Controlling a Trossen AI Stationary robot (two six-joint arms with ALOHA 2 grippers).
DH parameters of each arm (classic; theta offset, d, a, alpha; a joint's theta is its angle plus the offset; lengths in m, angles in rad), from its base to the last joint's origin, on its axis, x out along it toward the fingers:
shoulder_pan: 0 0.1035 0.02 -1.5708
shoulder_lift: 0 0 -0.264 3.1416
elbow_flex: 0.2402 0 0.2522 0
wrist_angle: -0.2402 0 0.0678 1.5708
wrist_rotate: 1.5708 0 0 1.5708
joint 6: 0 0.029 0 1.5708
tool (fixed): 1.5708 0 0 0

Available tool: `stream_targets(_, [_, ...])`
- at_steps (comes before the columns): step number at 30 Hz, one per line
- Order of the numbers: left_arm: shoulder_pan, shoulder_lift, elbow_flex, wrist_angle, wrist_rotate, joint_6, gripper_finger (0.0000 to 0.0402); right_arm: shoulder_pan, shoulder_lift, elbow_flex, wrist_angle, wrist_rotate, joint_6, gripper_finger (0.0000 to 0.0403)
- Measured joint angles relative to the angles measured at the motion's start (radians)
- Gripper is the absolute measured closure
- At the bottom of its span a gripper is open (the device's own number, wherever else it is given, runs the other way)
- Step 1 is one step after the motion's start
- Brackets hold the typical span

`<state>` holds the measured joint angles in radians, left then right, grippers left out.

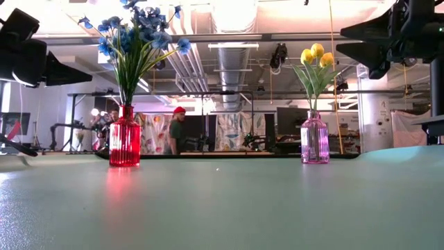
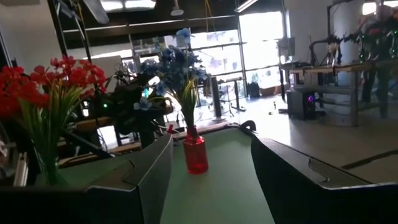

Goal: Sort flowers into vase by color
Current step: Return to Home Position

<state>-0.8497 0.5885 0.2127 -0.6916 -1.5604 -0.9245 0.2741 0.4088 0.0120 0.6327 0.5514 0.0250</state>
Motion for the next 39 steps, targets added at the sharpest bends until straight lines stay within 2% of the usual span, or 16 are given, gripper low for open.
stream_targets(15, [0.000, 0.000, 0.001, 0.001, 0.000, 0.000, 0.0402, 0.000, -0.001, -0.001, -0.001, 0.000, -0.038, 0.0193])
stream_targets(20, [0.000, 0.000, 0.001, 0.001, 0.000, 0.000, 0.0402, 0.000, -0.040, -0.001, -0.014, -0.003, -0.180, 0.0193])
stream_targets(23, [0.000, 0.001, 0.001, 0.002, 0.000, 0.000, 0.0402, 0.000, -0.102, -0.001, -0.098, -0.041, -0.209, 0.0193])
stream_targets(29, [0.000, 0.001, 0.001, 0.003, 0.000, 0.000, 0.0402, -0.031, -0.232, -0.002, -0.326, -0.194, -0.192, 0.0193])
stream_targets(35, [0.000, 0.001, 0.001, 0.003, 0.000, 0.000, 0.0402, -0.117, -0.342, -0.002, -0.565, -0.217, -0.073, 0.0193])
stream_targets(37, [0.000, 0.001, 0.001, 0.003, 0.001, 0.000, 0.0402, -0.152, -0.372, -0.001, -0.576, -0.251, -0.055, 0.0193])
stream_targets(39, [0.000, 0.001, 0.001, 0.004, 0.001, 0.000, 0.0402, -0.184, -0.405, -0.001, -0.586, -0.328, -0.072, 0.0193])
